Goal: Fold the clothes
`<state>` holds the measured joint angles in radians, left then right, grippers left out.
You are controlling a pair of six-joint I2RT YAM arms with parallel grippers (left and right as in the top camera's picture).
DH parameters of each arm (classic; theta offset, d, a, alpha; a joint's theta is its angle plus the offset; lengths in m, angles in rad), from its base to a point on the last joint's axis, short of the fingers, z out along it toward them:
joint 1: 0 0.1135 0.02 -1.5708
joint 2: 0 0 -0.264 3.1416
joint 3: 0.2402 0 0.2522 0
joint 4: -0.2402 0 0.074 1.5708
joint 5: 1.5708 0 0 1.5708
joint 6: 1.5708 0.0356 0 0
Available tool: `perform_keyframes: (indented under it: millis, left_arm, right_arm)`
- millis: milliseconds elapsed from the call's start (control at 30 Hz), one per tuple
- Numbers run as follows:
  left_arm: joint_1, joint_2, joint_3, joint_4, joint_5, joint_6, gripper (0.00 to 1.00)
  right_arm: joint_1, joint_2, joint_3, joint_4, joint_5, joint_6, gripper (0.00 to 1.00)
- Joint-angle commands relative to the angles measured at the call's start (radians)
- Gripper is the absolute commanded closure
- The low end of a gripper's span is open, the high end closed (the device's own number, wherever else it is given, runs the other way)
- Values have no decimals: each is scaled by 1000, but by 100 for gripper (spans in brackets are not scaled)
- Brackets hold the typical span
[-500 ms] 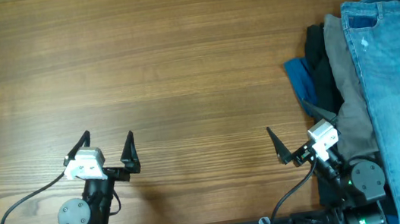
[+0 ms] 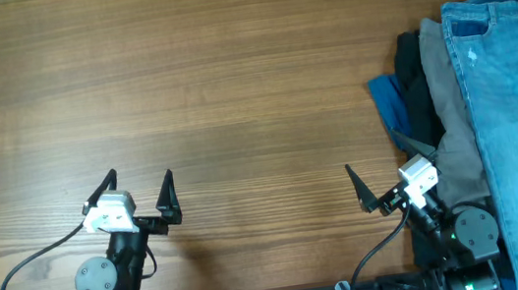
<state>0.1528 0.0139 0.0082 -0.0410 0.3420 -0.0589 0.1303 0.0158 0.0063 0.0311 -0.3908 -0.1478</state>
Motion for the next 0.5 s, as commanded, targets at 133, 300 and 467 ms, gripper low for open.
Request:
perform_keyframes:
  millis: [133, 300, 467]
  left_arm:
    - [5, -6, -2, -3, 16, -10, 0]
    - [5, -6, -2, -3, 16, -9, 0]
    - [5, -6, -2, -3, 16, -10, 0]
  right_arm:
    - [6, 2, -1, 2, 6, -10, 0]
    - [6, 2, -1, 2, 6, -10, 0]
    - [6, 2, -1, 2, 6, -10, 0]
